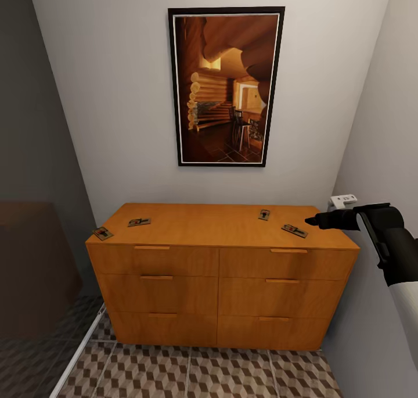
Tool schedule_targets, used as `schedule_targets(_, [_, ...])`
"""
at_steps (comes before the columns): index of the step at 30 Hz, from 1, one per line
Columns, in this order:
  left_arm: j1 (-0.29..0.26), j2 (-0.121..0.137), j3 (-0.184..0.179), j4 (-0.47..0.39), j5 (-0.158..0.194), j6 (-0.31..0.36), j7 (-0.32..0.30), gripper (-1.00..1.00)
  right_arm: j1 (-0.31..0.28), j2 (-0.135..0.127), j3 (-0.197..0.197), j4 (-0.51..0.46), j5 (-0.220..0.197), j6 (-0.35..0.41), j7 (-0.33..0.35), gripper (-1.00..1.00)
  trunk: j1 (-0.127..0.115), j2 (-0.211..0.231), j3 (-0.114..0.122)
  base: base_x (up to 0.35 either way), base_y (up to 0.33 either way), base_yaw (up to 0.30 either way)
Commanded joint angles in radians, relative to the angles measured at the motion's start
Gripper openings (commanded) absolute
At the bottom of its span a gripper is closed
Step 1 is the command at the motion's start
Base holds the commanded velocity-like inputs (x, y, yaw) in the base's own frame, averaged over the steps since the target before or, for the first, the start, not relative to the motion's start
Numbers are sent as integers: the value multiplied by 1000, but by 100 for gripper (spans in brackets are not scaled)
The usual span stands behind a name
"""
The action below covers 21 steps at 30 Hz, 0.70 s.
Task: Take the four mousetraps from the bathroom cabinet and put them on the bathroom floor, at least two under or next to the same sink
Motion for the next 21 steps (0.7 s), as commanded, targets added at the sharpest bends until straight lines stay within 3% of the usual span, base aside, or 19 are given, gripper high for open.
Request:
schedule_targets(1, [-1, 0, 0, 0, 2, -3, 3, 100, -1, -1, 2, 0, 5, 3, 5, 100, 0, -1, -1, 0, 0, 0])
schedule_targets(21, [-1, 0, 0, 0, 2, -3, 3, 100, -1, -3, 1, 0, 56, 2, 6, 100, 0, -1, -1, 0, 0, 0])
